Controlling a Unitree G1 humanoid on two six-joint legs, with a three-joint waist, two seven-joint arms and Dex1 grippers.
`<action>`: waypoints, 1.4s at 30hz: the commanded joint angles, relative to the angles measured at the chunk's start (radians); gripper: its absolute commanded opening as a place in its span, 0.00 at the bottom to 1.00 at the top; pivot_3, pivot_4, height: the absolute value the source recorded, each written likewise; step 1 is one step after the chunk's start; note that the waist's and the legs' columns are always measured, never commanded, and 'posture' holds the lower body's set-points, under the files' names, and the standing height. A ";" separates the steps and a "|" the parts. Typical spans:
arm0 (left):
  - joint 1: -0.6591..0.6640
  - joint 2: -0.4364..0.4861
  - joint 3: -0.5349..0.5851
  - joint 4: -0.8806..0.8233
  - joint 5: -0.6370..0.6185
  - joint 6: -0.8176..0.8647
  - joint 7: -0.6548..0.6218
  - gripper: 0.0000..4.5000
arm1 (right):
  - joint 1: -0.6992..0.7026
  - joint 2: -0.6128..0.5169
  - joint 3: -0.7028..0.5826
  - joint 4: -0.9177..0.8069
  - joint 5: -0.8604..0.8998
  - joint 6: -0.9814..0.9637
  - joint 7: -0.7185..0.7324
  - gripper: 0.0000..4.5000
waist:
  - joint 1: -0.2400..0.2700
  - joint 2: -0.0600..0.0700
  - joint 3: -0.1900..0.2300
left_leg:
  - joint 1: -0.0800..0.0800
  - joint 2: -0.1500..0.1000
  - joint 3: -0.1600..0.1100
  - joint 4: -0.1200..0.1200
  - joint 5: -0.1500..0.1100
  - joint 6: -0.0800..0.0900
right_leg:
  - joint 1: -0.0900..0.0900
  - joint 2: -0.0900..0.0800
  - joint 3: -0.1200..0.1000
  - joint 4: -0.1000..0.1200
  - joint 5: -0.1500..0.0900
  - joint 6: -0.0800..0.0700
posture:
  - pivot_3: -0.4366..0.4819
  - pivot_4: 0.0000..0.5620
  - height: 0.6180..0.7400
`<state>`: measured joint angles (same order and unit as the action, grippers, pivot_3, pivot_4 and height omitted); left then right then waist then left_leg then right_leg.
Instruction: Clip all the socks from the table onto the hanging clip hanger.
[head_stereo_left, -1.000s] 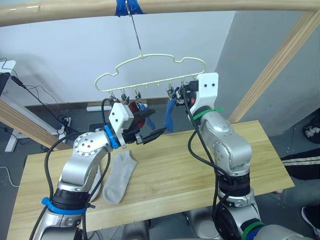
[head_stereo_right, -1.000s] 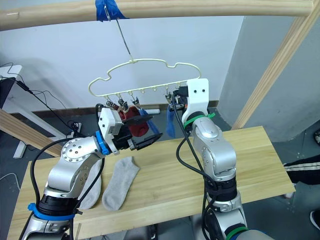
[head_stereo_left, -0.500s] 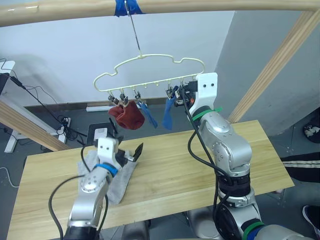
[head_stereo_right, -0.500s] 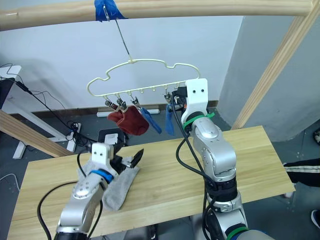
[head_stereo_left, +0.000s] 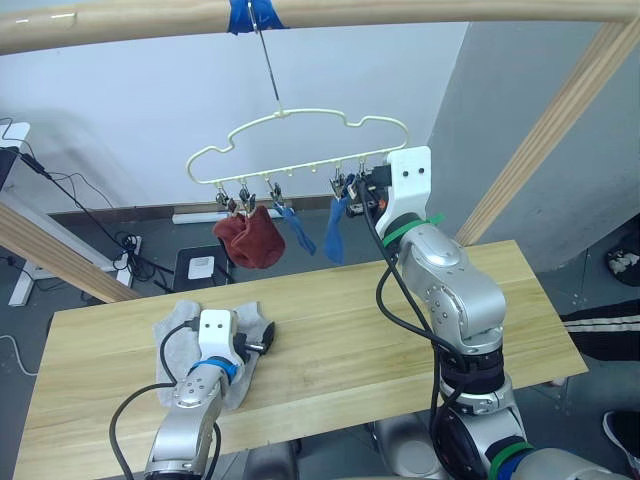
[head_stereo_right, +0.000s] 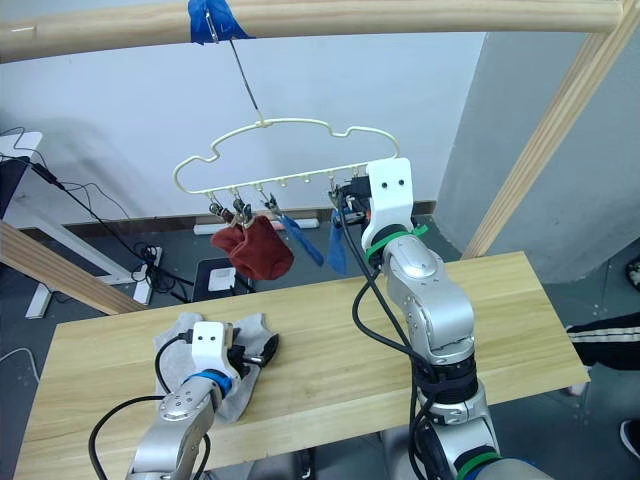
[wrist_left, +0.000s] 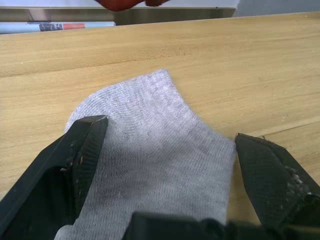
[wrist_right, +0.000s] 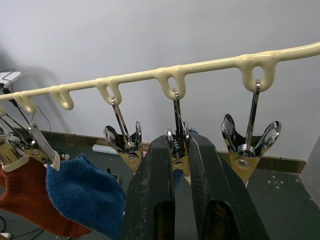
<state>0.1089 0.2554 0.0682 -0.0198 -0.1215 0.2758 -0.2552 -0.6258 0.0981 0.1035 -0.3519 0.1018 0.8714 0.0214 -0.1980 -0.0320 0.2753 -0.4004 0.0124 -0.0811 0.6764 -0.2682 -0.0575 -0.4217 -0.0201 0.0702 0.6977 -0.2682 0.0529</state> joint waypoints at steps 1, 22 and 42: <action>0.059 0.005 0.053 -0.094 -0.042 -0.046 -0.020 1.00 | 0.003 0.006 0.016 -0.064 0.010 -0.001 0.004 0.02 | -0.002 0.000 0.000 | 0.000 0.000 0.000 0.000 0.000 0.000 | 0.000 0.000 0.000 0.000 0.000 0.000 | 0.19 0.37 0.79; 0.065 0.052 0.024 -0.077 -0.006 0.151 -0.020 0.87 | 0.008 0.021 0.033 -0.066 0.015 0.003 0.007 0.02 | -0.004 0.000 0.000 | 0.000 0.000 0.000 -0.001 0.000 0.000 | 0.000 0.001 0.000 0.000 0.000 0.000 | 0.19 0.36 0.79; -0.116 0.096 -0.153 0.002 -0.032 -0.232 -0.381 0.00 | 0.014 0.026 0.034 -0.069 0.011 0.001 0.005 0.02 | 0.001 0.000 -0.007 | -0.001 0.000 0.001 0.000 0.000 0.000 | 0.000 0.000 0.000 -0.002 0.000 0.000 | 0.17 0.35 0.79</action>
<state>0.0156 0.3546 -0.0748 -0.0201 -0.1394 0.1173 -0.5959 -0.6034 0.1224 0.1400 -0.3693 0.1020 0.8836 0.0212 -0.1974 -0.0316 0.2687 -0.4010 0.0120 -0.0802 0.6764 -0.2681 -0.0577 -0.4217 -0.0203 0.0707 0.6961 -0.2682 0.0530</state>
